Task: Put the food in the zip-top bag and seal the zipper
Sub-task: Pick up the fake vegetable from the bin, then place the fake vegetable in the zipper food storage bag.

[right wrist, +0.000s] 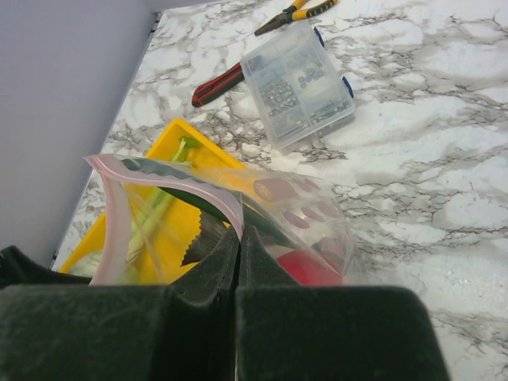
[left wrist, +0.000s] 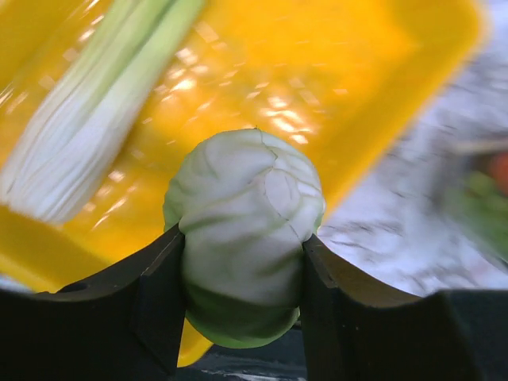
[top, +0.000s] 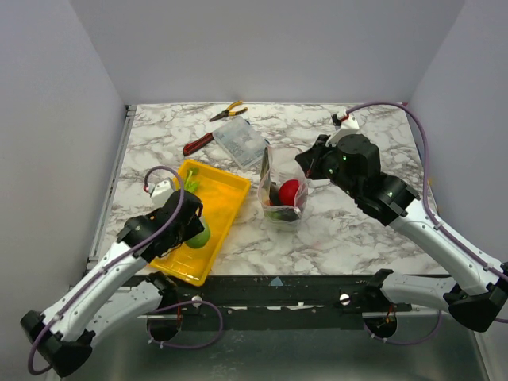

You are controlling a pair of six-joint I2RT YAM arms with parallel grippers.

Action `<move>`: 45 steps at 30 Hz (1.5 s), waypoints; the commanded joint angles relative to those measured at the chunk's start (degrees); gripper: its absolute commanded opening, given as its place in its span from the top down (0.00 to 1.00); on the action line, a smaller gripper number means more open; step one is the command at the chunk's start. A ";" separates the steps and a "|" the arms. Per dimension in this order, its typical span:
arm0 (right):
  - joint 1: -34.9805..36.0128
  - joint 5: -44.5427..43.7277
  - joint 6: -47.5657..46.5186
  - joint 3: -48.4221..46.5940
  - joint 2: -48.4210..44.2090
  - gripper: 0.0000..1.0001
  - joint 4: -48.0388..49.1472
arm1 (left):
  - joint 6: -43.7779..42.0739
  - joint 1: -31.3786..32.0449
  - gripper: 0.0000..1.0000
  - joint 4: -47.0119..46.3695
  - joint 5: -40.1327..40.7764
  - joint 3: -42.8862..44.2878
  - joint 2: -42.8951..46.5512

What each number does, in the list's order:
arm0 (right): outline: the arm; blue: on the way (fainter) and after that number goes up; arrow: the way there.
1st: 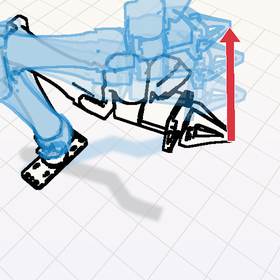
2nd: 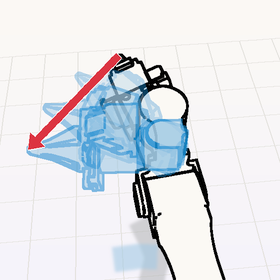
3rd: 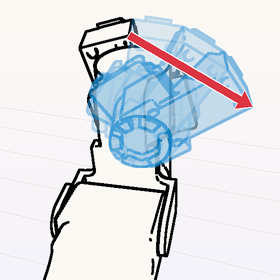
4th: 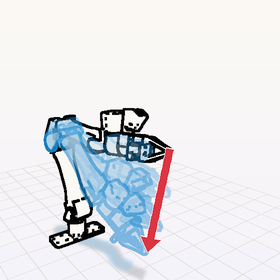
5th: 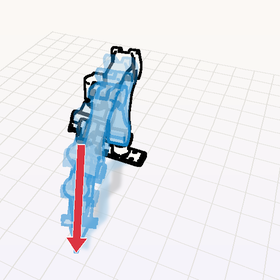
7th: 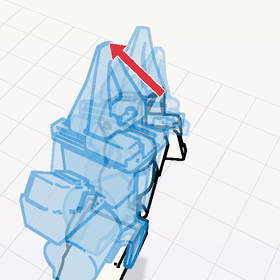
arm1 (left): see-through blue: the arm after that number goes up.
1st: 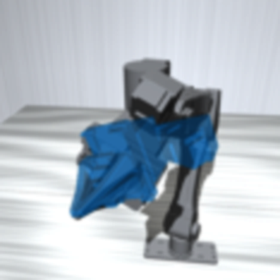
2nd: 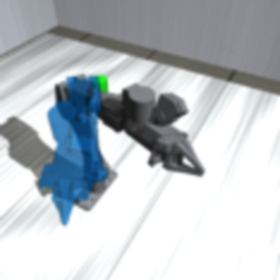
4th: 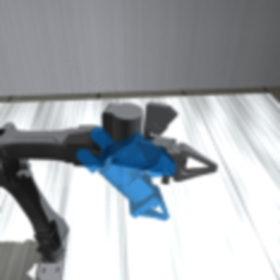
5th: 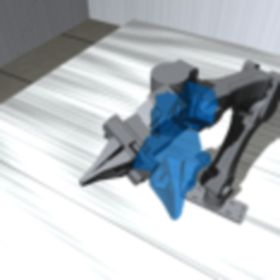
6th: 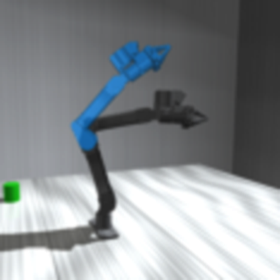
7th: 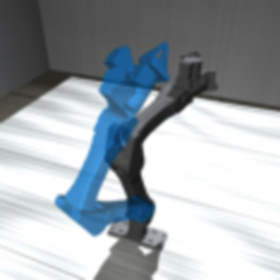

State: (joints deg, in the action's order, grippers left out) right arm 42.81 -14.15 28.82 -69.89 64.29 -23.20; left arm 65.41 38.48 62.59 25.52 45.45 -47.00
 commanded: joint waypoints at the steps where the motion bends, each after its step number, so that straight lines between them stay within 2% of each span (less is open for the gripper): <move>1: 0.19 0.23 0.71 0.62 -0.14 0.99 1.04 | -25.12 -0.16 0.59 -17.00 -13.08 6.24 10.18; 6: 0.18 0.58 0.76 0.45 0.11 0.99 1.17 | -34.28 -0.25 0.64 -35.35 -25.27 4.72 21.94; 9: 0.17 1.25 0.93 0.54 0.31 0.99 1.40 | -35.20 -0.17 0.68 -41.82 -31.27 5.54 22.88; 16: 0.23 2.36 1.17 0.45 0.87 0.99 1.66 | -36.21 -0.25 0.77 -46.70 -55.71 14.61 10.43; 21: 0.22 3.46 1.72 0.56 1.05 0.99 2.26 | -31.02 0.02 0.80 -53.02 -63.28 18.02 0.56; 24: 0.25 3.94 2.02 0.37 0.94 0.99 2.24 | -28.93 0.27 0.82 -53.84 -62.50 20.16 -5.16; 27: 0.20 4.44 2.20 0.19 0.58 1.00 2.21 | -29.94 1.52 0.81 -49.70 -59.25 23.66 -10.36; 31: 0.23 4.73 2.49 0.18 -0.08 0.99 2.26 | -33.91 4.81 0.80 -40.61 -44.84 28.50 -14.61; 35: 0.26 4.81 2.56 0.09 -0.29 0.99 2.37 | -32.97 5.20 0.76 -42.12 -38.35 26.64 -15.10; 40: 0.18 5.10 2.64 0.06 -0.18 0.99 2.48 | -32.06 5.20 0.55 -40.83 -35.10 26.98 -16.42; 41: 0.18 5.11 2.66 0.12 -0.22 0.99 2.64 | -31.70 5.20 0.48 -40.54 -34.59 27.21 -16.84; 45: 0.22 5.19 2.74 0.28 -0.07 0.99 2.72 | -31.57 5.20 0.30 -41.27 -37.31 27.74 -18.30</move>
State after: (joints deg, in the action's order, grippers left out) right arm 42.81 -9.78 31.09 -69.89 64.95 -22.28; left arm 33.32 43.59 21.58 -12.58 71.57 -63.77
